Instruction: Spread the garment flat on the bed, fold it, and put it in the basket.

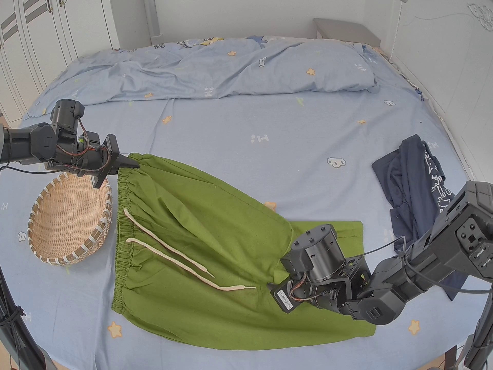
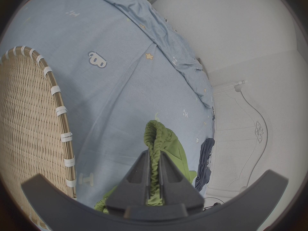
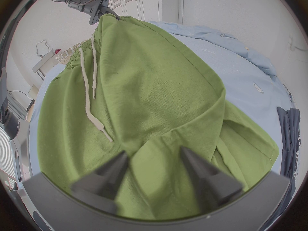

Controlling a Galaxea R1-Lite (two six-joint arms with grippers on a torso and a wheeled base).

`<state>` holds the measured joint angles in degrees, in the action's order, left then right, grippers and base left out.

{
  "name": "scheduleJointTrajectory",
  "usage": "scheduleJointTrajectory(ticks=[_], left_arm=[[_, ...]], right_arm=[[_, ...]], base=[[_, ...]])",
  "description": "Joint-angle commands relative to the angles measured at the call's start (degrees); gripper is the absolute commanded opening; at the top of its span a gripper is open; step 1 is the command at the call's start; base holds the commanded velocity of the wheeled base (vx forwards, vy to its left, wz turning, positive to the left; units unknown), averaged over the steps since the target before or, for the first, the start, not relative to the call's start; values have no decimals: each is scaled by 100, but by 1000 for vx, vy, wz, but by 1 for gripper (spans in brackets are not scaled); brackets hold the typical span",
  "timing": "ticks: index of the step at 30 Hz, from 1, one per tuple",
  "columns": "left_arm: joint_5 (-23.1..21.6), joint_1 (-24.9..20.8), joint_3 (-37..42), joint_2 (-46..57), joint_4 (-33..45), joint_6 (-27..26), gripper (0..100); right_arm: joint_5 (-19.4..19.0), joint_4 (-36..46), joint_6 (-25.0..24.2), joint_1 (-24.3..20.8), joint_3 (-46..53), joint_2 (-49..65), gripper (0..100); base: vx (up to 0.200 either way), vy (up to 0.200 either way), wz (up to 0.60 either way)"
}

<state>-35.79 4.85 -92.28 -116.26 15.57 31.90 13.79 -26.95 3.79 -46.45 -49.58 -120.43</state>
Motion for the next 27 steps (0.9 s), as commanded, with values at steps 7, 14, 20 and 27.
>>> scheduleJointTrajectory(ticks=[7,14,20,27], left_arm=[[2,7,0,-19,-1,0,0],[2,16,0,-81,-10,-17,0],[2,16,0,-90,-10,-17,0],[2,7,0,-107,-10,-26,0]], right_arm=[[1,23,-1,57,36,28,0],[-69,23,8,189,203,626,0],[-570,67,25,725,203,1004,0],[-1906,155,-36,1656,282,1180,0]], base=[[0,0,0],[0,0,0],[0,0,0],[0,0,0]])
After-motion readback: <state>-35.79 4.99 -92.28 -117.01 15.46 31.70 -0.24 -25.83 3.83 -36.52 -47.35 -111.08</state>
